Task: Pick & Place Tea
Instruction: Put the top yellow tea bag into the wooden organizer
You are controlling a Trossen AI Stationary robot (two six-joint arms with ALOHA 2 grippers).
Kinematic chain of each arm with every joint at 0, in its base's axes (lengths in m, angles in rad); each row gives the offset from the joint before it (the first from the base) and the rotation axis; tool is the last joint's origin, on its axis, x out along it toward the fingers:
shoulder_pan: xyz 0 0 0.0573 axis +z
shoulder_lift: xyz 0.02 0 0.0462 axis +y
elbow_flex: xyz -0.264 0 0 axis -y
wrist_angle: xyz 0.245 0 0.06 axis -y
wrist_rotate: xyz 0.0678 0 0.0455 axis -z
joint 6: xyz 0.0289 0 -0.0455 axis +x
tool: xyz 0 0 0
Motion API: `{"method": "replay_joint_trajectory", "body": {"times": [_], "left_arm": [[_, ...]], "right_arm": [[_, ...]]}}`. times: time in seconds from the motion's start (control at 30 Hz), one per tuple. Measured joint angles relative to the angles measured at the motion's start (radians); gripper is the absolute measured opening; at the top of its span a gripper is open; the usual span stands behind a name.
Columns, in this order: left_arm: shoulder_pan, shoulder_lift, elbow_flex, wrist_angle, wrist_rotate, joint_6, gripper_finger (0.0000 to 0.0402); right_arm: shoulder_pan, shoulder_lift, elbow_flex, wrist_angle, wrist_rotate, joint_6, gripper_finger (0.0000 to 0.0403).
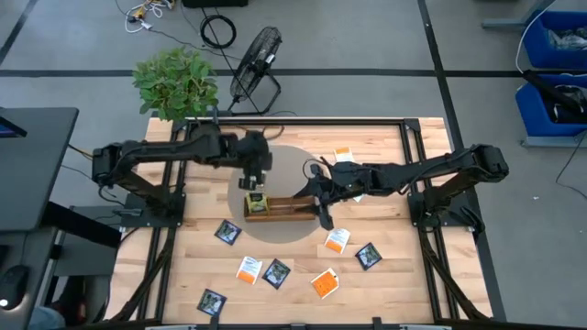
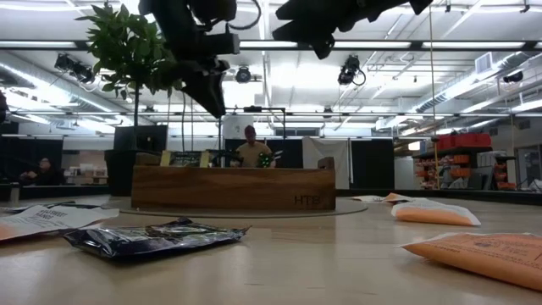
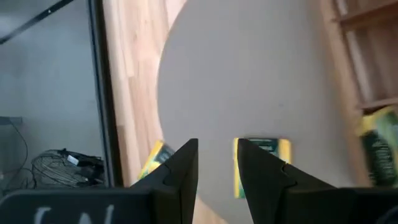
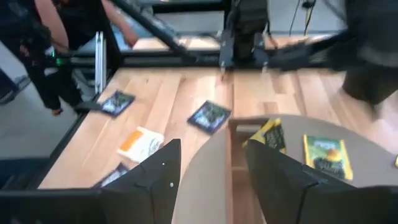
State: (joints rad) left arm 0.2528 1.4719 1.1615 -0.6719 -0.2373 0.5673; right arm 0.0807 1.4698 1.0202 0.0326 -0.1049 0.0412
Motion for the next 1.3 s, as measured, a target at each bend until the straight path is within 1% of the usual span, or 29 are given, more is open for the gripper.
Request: {"method": "replay_joint_trajectory", "body": {"times": [0.07,0.17,0.33,0.37,0.5,0.53,0.63,0.73,0.87,1.03,1.13,1.3], "left_arm": [[0.042,0.000,-0.001,0.002,0.026,0.051,0.0117],[0.086,0.004,-0.005,0.013,0.034,0.111,0.0117],[0.110,0.073,-0.005,0.046,0.027,0.174,0.0129],[0.114,0.099,-0.005,0.047,0.017,0.185,0.0136],[0.115,0.210,0.015,0.036,-0.095,0.229,0.0169],[0.119,0.236,0.033,0.025,-0.099,0.230,0.0177],[0.137,0.317,0.109,-0.053,-0.068,0.233,0.0198],[0.163,0.386,0.191,-0.141,-0.054,0.259,0.0208],[0.205,0.430,0.263,-0.165,-0.047,0.310,0.0213],[0.267,0.439,0.285,-0.166,-0.020,0.347,0.0213],[0.304,0.439,0.285,-0.171,0.014,0.374,0.0213],[0.330,0.448,0.286,-0.136,0.040,0.421,0.0213]], "right_arm": [[0.010,0.000,-0.005,-0.004,0.007,-0.007,0.0191],[0.027,0.008,-0.033,0.037,0.025,-0.016,0.0191],[0.043,0.032,-0.069,0.085,0.026,-0.027,0.0191],[0.044,0.034,-0.077,0.095,0.025,-0.028,0.0191],[0.043,0.046,-0.102,0.134,0.018,-0.028,0.0191],[0.043,0.051,-0.102,0.139,0.016,-0.027,0.0191],[0.045,0.062,-0.101,0.138,0.013,-0.027,0.0191],[0.048,0.072,-0.101,0.138,0.007,-0.028,0.0191],[0.052,0.081,-0.100,0.129,0.008,-0.028,0.0191],[0.052,0.090,-0.100,0.110,0.008,-0.027,0.0191],[0.052,0.090,-0.100,0.117,0.009,-0.035,0.0191],[0.052,0.090,-0.100,0.145,0.009,-0.034,0.0191]]}}
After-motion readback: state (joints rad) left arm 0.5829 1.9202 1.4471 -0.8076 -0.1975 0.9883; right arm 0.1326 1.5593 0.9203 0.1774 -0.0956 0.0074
